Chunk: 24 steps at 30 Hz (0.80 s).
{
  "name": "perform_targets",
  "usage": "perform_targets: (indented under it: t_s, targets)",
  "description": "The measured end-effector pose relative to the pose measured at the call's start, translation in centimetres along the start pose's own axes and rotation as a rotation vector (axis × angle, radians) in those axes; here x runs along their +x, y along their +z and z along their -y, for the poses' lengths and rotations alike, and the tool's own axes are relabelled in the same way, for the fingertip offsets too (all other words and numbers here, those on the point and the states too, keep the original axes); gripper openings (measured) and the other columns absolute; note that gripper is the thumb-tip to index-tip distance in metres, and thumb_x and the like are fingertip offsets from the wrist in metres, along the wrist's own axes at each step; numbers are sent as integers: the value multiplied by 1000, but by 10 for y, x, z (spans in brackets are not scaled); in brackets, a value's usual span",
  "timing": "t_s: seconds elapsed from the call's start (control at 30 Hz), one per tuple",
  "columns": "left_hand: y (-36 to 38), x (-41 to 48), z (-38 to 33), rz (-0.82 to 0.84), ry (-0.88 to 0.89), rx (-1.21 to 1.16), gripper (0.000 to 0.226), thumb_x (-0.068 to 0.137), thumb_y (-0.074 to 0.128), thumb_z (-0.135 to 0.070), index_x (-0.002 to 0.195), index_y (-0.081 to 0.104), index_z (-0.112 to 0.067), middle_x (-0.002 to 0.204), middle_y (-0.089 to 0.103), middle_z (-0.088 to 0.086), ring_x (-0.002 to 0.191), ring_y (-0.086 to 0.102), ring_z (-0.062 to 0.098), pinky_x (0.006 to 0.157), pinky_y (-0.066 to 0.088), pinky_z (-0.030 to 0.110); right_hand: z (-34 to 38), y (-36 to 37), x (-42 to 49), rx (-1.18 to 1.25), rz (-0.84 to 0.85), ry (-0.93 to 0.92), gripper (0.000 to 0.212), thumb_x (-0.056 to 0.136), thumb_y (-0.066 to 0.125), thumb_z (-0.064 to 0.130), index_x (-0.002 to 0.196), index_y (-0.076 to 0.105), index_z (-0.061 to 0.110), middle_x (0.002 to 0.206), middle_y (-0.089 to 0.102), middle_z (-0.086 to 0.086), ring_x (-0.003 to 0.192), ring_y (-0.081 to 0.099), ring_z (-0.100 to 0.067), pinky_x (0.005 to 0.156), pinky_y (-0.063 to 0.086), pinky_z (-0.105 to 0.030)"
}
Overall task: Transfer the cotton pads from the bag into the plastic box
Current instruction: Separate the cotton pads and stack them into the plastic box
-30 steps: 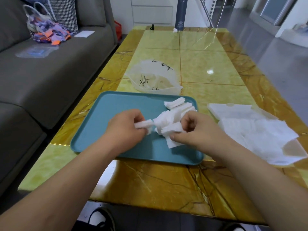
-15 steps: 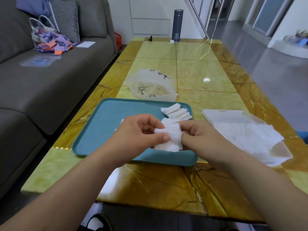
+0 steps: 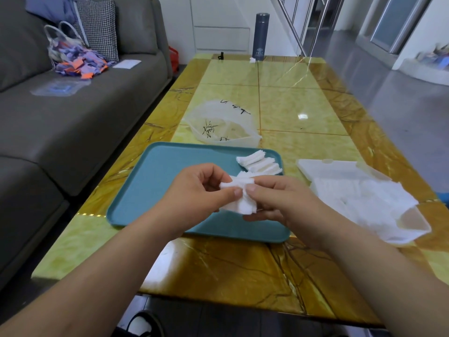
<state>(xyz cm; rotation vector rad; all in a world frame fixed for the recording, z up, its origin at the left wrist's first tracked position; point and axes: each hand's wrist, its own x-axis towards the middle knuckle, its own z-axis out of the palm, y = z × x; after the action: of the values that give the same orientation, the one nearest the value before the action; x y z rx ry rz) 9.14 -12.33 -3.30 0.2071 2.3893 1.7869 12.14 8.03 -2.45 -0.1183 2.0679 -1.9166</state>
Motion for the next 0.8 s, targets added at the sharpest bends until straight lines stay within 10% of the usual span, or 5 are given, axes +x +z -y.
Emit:
perform_targets:
  t_s: [0.27,0.4,0.6,0.8]
  targets:
    - [-43,16,24,-251,-20,493,5,93,71,-31,96,71,-28,91,71,-11,82,66,10,69,53,27,-20,20,26,-55,-212,105,14,104,60,14,110,69,6,101,79,-15,82,80,-27,74,66,-44]
    - [-65,26,48,-209,-148,737,40,94,67,-39,131,62,-26,132,62,-2,111,62,20,93,51,37,-31,26,38,-173,-221,128,16,106,52,20,108,64,11,96,76,-16,89,77,-34,76,64,-52]
    - [-57,30,45,-158,-220,617,67,85,80,-40,144,54,-20,116,64,-2,102,63,20,86,47,32,-32,37,49,-154,-145,94,14,109,47,22,115,59,19,110,71,-14,100,75,-32,71,62,-40]
    - [-55,28,37,-50,-335,456,35,72,92,-25,99,71,-15,90,69,3,80,62,17,62,44,29,-26,36,43,-137,-210,66,17,107,53,26,115,59,12,103,77,-16,92,76,-33,71,60,-44]
